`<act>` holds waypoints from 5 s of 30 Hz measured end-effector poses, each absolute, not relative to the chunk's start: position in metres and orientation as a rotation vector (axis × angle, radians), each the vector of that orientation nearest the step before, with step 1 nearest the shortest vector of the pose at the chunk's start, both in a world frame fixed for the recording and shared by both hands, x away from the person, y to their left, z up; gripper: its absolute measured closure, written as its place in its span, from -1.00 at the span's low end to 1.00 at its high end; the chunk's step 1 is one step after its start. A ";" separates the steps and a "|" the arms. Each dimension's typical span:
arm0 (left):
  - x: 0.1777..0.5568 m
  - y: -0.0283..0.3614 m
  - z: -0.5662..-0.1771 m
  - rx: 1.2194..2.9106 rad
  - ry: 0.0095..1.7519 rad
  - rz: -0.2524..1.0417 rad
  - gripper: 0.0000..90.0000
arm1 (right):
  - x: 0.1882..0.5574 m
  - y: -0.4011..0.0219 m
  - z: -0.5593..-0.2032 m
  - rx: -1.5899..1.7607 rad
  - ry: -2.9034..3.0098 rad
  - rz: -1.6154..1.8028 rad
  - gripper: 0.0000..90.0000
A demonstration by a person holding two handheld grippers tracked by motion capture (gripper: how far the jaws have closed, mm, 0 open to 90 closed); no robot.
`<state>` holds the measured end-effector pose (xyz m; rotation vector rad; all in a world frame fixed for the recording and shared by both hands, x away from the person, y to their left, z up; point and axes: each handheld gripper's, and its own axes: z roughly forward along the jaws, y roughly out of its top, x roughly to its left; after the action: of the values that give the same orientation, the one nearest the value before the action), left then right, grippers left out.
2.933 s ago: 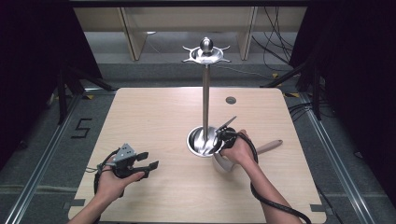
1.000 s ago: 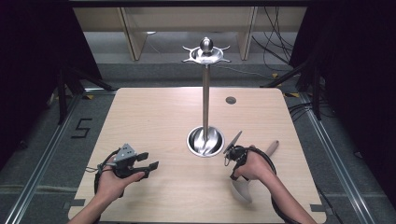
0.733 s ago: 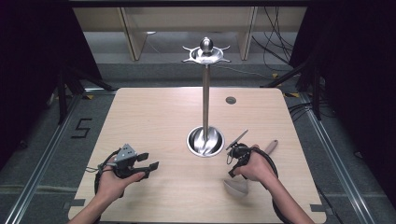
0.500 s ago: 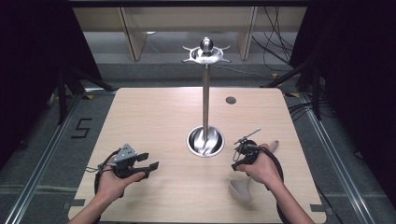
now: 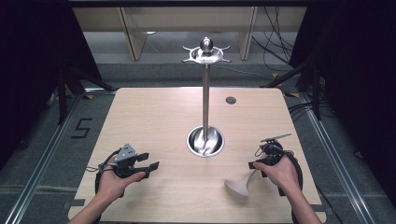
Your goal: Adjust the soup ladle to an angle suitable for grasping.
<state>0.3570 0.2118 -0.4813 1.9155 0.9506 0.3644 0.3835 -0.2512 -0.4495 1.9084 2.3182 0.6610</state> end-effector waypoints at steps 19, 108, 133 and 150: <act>0.356 0.214 -0.480 1.910 0.947 0.363 -0.13 | 0.445 -0.271 -0.461 2.223 2.091 0.381 -0.19; 0.353 0.209 -0.479 1.921 0.939 0.411 -0.13 | 0.329 -0.294 -0.380 1.072 1.832 1.488 0.64; 0.353 0.207 -0.475 1.921 0.907 0.431 -0.13 | 0.334 -0.286 -0.369 1.034 1.832 1.506 0.64; 0.356 0.201 -0.469 1.869 0.907 0.453 -0.13 | 0.333 -0.286 -0.368 1.039 1.797 1.508 0.64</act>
<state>0.3558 0.2014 -0.4690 1.8691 0.9075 0.4529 0.3331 -0.2857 -0.3678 1.0386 1.7974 1.5077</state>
